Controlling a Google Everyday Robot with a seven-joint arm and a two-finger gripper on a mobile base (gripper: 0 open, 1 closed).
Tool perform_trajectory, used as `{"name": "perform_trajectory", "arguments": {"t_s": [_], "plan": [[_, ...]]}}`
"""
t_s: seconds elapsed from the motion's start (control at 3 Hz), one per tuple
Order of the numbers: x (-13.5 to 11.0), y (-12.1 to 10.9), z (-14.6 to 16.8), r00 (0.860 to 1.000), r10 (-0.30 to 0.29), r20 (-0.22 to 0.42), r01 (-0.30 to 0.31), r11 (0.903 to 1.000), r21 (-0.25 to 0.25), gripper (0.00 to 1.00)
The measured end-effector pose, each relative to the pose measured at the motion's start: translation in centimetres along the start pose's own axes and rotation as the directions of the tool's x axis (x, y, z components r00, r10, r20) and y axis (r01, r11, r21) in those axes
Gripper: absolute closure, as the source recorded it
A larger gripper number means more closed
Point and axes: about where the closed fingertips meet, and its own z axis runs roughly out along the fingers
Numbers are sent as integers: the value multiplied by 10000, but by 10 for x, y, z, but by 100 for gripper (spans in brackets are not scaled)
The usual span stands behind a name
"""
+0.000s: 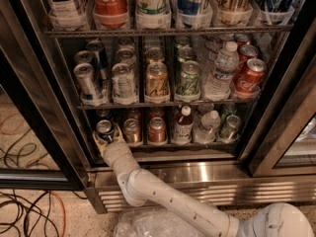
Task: Pick pepsi can from bottom shelf of fridge
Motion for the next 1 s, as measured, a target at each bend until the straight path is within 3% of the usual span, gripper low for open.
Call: {"name": "perform_trajectory", "arguments": {"t_s": [0.33, 0.67, 1.0], "plan": [[0, 0, 0, 10000, 0, 0, 0, 10000, 0, 92], [0, 0, 0, 10000, 0, 0, 0, 10000, 0, 100], [-4, 0, -1, 9999, -14, 118, 13, 10000, 62, 100]]}}
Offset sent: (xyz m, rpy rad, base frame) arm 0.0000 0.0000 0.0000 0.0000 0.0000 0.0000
